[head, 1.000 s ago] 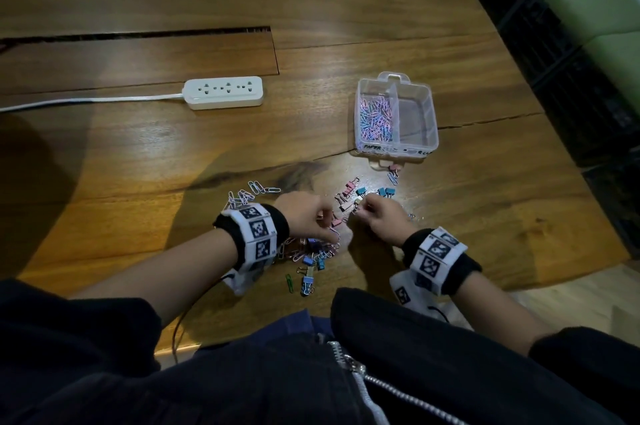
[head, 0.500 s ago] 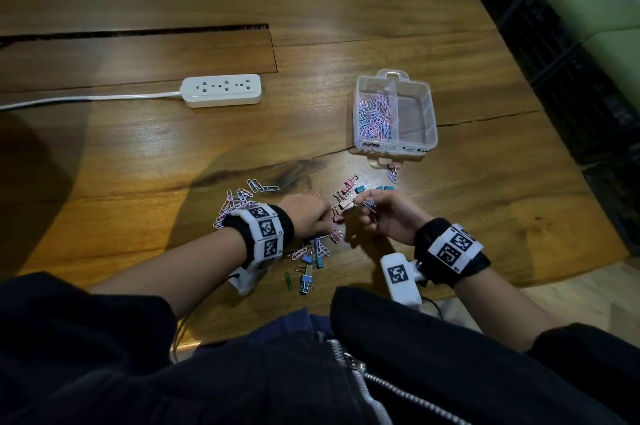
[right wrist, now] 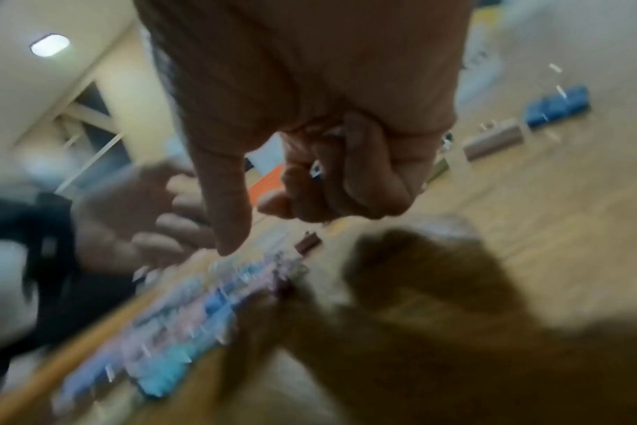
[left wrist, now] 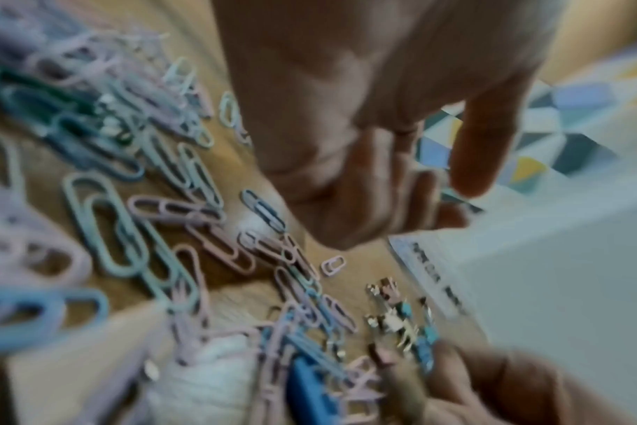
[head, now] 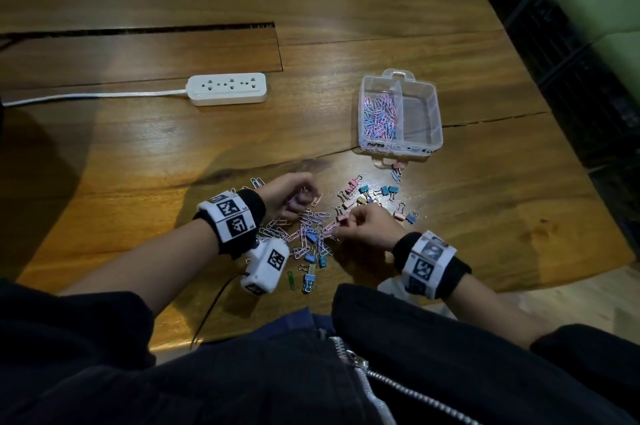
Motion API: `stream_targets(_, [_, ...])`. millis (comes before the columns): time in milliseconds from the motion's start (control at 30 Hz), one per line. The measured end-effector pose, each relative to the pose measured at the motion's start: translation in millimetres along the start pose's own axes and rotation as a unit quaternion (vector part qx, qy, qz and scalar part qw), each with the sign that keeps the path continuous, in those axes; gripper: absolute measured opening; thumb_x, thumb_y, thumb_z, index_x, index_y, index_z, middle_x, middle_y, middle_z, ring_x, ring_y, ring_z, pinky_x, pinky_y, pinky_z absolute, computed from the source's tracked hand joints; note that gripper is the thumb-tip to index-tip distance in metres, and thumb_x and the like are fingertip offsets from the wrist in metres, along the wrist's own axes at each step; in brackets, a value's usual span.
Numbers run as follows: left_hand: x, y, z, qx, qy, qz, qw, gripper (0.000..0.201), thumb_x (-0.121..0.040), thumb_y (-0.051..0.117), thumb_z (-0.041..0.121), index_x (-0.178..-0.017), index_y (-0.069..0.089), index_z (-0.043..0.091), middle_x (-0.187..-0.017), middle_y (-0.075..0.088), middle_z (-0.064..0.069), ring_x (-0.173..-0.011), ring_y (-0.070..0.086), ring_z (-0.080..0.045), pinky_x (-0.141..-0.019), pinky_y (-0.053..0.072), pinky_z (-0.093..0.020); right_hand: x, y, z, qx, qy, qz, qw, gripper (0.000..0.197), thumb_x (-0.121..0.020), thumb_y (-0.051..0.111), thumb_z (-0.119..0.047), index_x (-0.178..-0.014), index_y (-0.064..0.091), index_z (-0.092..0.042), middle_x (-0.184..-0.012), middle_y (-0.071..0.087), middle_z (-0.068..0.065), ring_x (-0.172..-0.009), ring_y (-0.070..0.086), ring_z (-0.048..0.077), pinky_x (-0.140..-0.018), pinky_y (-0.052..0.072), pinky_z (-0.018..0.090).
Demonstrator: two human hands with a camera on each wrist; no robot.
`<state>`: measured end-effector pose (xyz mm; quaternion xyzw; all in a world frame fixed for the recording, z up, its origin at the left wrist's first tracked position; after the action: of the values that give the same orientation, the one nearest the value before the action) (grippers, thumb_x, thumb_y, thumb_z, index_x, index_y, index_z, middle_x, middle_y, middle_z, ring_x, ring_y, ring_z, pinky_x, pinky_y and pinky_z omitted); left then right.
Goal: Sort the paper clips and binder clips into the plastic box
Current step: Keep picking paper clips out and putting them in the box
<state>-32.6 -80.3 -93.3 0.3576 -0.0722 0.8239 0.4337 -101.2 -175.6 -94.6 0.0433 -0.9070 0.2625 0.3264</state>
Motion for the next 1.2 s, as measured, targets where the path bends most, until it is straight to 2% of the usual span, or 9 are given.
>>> stream_targets(67, [1,-3,3,-0.247,0.000,0.050,0.968,0.025,-0.087,0.057,0.025,-0.065,0.048,0.016,-0.056,0.042,0.006,-0.046,0.035,-0.007,-0.043,0.030,-0.017,-2,-2,-3,0.163,-0.024,0.037,0.986,0.039,-0.075,0.069,-0.036,-0.057,0.036,-0.024,-0.062,0.044,-0.008,-0.059,0.040,0.005,-0.052,0.028,0.020])
stream_targets(133, [2,3,3,-0.429,0.008,0.057,0.901,0.026,-0.079,0.067,0.033,-0.066,0.050,0.019,-0.061,0.048,0.006,-0.053,0.042,-0.007,-0.049,0.035,-0.019,-2,-10,-2,0.211,-0.028,0.065,0.975,0.040,-0.072,0.070,-0.041,-0.059,0.035,-0.027,-0.066,0.045,-0.007,-0.063,0.042,0.008,-0.055,0.031,0.022])
stream_targets(233, [5,13,0,-0.585,0.017,0.060,0.808,0.029,-0.071,0.070,0.047,-0.075,0.055,0.022,-0.062,0.050,0.011,-0.060,0.049,-0.006,-0.051,0.037,-0.017,-2,-26,4,0.148,-0.022,0.084,0.985,0.036,-0.070,0.073,-0.033,-0.062,0.039,-0.028,-0.080,0.054,-0.004,-0.080,0.051,0.015,-0.069,0.042,0.027])
stream_targets(300, [4,13,-3,-0.607,0.021,0.065,0.791,0.029,-0.072,0.069,0.048,-0.080,0.058,0.023,-0.065,0.052,0.011,-0.068,0.052,-0.009,-0.054,0.039,-0.018,2,-29,2,0.119,-0.035,0.085,0.989,0.031,-0.069,0.074,-0.031,-0.066,0.043,-0.026,-0.086,0.058,-0.001,-0.083,0.053,0.016,-0.073,0.044,0.029])
stream_targets(533, [-2,-4,-6,-0.488,0.004,0.073,0.870,0.018,-0.078,0.069,0.030,-0.079,0.066,0.012,-0.079,0.066,-0.002,-0.073,0.060,-0.014,-0.071,0.052,-0.032,9,1,-26,0.237,-0.143,0.100,0.956,0.028,-0.078,0.066,-0.035,-0.104,0.060,-0.027,-0.104,0.066,-0.002,-0.095,0.058,0.014,-0.082,0.044,0.026])
stream_targets(800, [-1,-26,-3,-0.145,0.028,0.127,0.981,0.033,-0.083,0.042,-0.002,-0.055,0.038,0.013,-0.053,0.035,-0.004,-0.036,0.031,-0.011,-0.036,0.025,-0.014,6,11,-38,0.299,-0.182,0.119,0.929,0.023,-0.089,0.051,-0.021,-0.110,0.058,-0.017,-0.109,0.063,0.002,-0.104,0.055,0.019,-0.087,0.041,0.025])
stream_targets(967, [-2,-17,-6,-0.110,0.030,0.062,0.992,0.029,-0.078,0.035,-0.011,-0.065,0.038,0.015,-0.053,0.044,-0.004,-0.030,0.033,-0.007,-0.033,0.023,-0.013,4,21,-44,0.353,-0.199,0.086,0.910,0.024,-0.091,0.047,-0.022,-0.110,0.052,-0.008,-0.110,0.056,0.007,-0.100,0.053,0.021,-0.087,0.041,0.028])
stream_targets(1067, [1,-1,-7,-0.157,0.024,0.014,0.987,0.028,-0.083,0.035,-0.006,-0.063,0.043,0.013,-0.053,0.039,-0.002,-0.034,0.034,-0.006,-0.036,0.026,-0.014,-1,11,-33,0.260,-0.152,0.072,0.951,0.020,-0.090,0.049,-0.020,-0.103,0.054,-0.006,-0.103,0.050,0.005,-0.096,0.049,0.019,-0.084,0.040,0.025])
stream_targets(1200, [4,4,-12,-0.316,0.011,0.028,0.948,0.028,-0.088,0.049,0.020,-0.061,0.042,0.015,-0.063,0.042,-0.001,-0.055,0.040,-0.013,-0.057,0.037,-0.025,-3,-16,-23,0.052,-0.092,0.089,0.990,0.012,-0.089,0.050,-0.016,-0.088,0.055,-0.005,-0.085,0.050,0.000,-0.076,0.049,0.011,-0.068,0.040,0.015])
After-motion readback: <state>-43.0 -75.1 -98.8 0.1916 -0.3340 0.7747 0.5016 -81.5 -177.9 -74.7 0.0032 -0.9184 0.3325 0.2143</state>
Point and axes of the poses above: each hand's wrist, its own x-axis away from the middle knuckle, its own y-axis out of the palm, z = x × y, the point moved 10 cm from there along -x, towards the middle knuckle
